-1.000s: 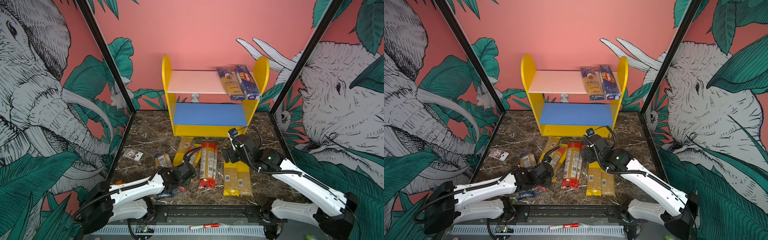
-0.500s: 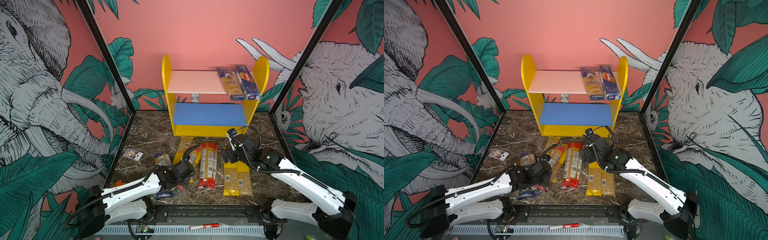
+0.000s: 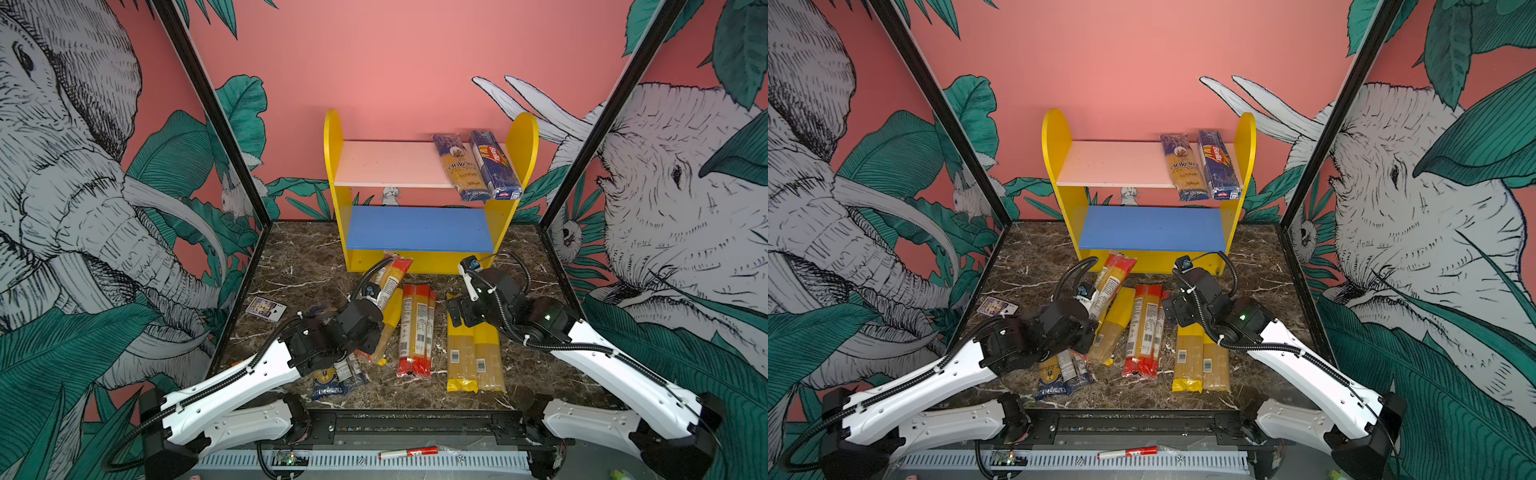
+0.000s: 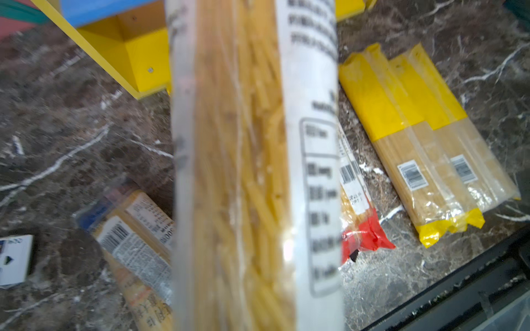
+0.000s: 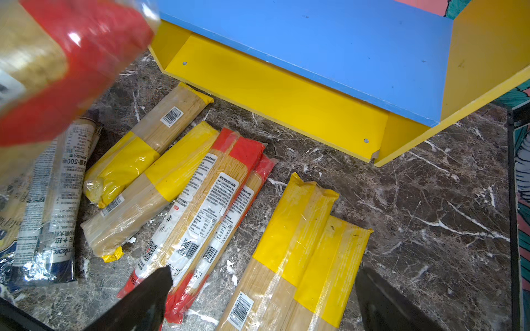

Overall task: Arrange pasta packages on shelves
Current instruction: Pick up the pasta bag from the pasta bags, then place the pasta bag on the shelf.

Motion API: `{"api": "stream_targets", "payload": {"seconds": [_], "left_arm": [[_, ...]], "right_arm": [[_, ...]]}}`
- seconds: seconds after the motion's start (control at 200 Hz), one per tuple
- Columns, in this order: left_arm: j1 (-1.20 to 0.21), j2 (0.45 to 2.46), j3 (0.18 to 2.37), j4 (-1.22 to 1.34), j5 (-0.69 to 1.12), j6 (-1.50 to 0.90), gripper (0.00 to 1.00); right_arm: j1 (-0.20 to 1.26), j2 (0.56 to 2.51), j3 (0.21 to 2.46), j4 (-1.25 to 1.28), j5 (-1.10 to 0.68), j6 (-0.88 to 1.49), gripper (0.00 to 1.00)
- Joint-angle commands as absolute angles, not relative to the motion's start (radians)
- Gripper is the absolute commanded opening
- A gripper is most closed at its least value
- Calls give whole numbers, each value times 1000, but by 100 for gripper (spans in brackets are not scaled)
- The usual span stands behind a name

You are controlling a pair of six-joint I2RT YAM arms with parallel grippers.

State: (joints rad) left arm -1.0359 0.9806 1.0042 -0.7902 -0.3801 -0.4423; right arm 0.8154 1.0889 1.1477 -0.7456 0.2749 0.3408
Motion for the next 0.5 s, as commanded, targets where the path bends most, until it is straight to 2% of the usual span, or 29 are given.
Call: {"api": "stream_targets", "payload": {"seconds": [0.0, 0.24, 0.495], "left_arm": [[-1032, 944, 1113, -767, -510, -386, 0], [-1032, 987, 1273, -758, -622, -255, 0], [-998, 1148, 1571, -716, -679, -55, 0]], "right_arm": [[804, 1069, 1176, -759, 267, 350, 99], [787, 1065, 1202, -769, 257, 336, 99], [779, 1069, 1264, -787, 246, 314, 99]]}}
